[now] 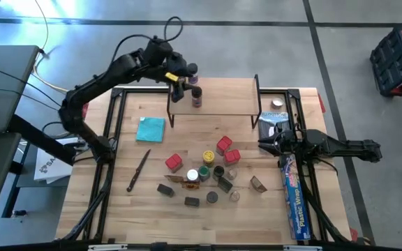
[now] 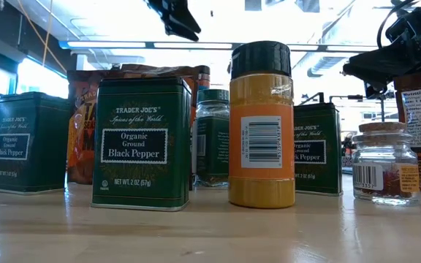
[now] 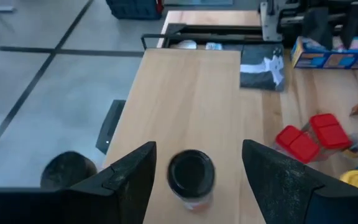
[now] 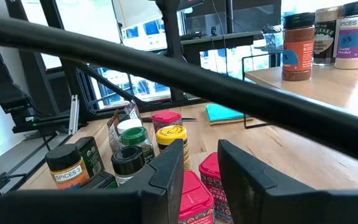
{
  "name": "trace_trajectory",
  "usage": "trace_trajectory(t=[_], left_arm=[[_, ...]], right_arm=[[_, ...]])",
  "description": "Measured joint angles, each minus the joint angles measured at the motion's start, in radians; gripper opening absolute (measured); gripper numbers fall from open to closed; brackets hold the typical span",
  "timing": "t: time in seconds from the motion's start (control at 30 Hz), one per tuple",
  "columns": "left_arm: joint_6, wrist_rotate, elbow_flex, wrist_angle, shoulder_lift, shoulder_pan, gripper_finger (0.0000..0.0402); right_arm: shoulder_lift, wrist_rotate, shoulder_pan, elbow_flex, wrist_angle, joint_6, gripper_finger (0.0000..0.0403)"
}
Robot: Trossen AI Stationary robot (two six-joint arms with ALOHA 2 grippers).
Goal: Shelf spices
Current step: Put the black seasoning bottle on the shelf
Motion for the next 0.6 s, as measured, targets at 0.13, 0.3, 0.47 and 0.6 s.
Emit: trace_trajectory(t=[0.13,0.3,0.47,0.6], left_arm=[[-0.053,-0.02,-0.159,0.11,-0.107,-0.035,0.0221],[-0.112,-0.064,-0.353,0.254,-0.235,-0.106,0.0212],[-0.152,-0.192,-0.477,0.3,-0.33,-0.184,0.0209],[-0.227,-0.219,-0.567,0.359,-0.392,-0.233,0.0209]], right_arm=[[0.0,0.0,0.0,0.0,0.0,0.0,0.0094],[0.0,0.0,0.0,0.0,0.001,0.0,0.0094],[0.0,0.005,0.0,0.0,0.023,0.152,0.0094],[0.001,0.076,-0.001,0.0,0.08,0.357,0.0094]])
